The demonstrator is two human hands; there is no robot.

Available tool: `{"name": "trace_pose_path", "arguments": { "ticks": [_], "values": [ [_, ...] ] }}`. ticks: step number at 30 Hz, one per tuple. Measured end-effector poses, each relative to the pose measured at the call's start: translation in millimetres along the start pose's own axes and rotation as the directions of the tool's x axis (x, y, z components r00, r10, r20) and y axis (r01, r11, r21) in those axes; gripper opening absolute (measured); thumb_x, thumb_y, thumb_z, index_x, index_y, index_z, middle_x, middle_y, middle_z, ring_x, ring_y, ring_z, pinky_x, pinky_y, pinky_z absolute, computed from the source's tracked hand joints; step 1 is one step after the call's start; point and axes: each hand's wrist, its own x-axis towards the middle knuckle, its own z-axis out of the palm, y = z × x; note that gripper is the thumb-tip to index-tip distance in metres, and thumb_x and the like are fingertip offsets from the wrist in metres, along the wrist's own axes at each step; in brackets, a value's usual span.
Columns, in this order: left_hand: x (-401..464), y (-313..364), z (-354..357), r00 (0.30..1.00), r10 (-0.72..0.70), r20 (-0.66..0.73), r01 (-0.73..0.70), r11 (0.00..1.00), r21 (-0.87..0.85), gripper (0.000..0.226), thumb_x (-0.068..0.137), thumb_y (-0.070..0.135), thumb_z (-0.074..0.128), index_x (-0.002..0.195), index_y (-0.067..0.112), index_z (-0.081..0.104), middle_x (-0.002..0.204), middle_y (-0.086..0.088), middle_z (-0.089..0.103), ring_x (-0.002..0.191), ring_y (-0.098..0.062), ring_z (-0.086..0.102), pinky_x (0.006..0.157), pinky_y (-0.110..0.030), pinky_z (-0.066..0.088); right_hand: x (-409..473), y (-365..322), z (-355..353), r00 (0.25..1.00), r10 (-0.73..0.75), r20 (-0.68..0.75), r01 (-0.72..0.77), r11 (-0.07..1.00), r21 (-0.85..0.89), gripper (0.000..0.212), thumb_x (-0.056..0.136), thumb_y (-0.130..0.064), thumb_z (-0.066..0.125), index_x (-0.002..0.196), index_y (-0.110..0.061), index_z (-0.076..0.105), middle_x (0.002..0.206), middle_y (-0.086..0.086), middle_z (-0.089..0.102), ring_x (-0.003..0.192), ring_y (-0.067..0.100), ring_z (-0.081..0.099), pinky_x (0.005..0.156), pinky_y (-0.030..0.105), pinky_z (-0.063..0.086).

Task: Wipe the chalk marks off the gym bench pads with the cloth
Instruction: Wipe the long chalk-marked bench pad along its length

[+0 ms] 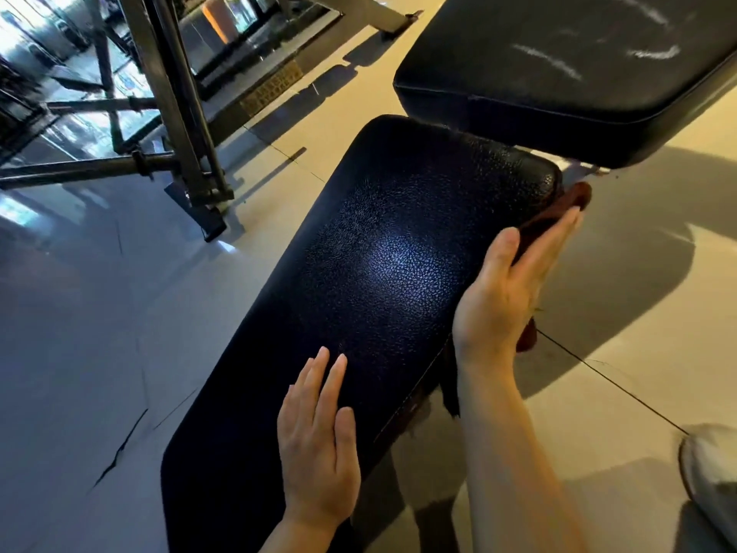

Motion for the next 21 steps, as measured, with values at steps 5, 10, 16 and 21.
{"name": "trace_pose_path", "arguments": {
  "ticks": [5,10,16,21],
  "values": [
    [1.5,0.4,0.8,0.981,-0.174,-0.086,0.173,0.985,-0.02,0.047,0.097,0.042,0.02,0.143,0.036,0.032,0.152,0.005,0.033,0.144,-0.013,0.023,0.117,-0.046,0.005,-120.8,30.0,-3.1,0.992,-0.057,0.114,0.067,0.994,-0.087,0.062,0.099,-0.042,0.028,0.147,-0.027,-0.009,0.158,-0.017,-0.01,0.149,0.005,-0.006,0.121,0.026,0.0],
    [3.5,1.6,-4.3,0.953,-0.3,-0.044,0.29,0.945,-0.152,0.057,0.09,0.052,0.015,0.139,0.033,0.037,0.151,0.0,0.039,0.14,-0.017,0.032,0.117,-0.049,0.018,-150.9,37.3,-1.5,0.991,-0.056,0.124,0.061,0.997,-0.041,0.061,0.102,-0.048,0.023,0.15,-0.025,-0.007,0.158,-0.024,-0.009,0.148,0.001,-0.004,0.118,0.017,-0.001],
    [4.0,-4.3,0.2,0.959,-0.281,-0.036,0.273,0.95,-0.151,0.067,0.088,0.056,0.01,0.142,0.03,0.042,0.151,0.005,0.036,0.141,-0.012,0.029,0.113,-0.036,0.019,-24.8,-0.7,0.2,0.998,-0.066,0.004,0.066,0.998,-0.011,0.063,0.1,-0.034,0.024,0.153,-0.006,0.004,0.163,0.006,0.003,0.148,0.009,0.0,0.119,0.02,-0.003],
    [3.4,-4.1,1.8,0.96,-0.276,-0.043,0.269,0.954,-0.135,0.071,0.087,0.057,0.009,0.142,0.027,0.043,0.152,0.005,0.036,0.142,-0.013,0.027,0.112,-0.036,0.019,-39.5,3.1,-2.4,0.996,-0.086,0.029,0.088,0.995,-0.054,0.061,0.101,-0.029,0.024,0.154,-0.007,0.003,0.163,0.005,0.001,0.149,0.01,-0.002,0.122,0.031,-0.001]
  ]
}}
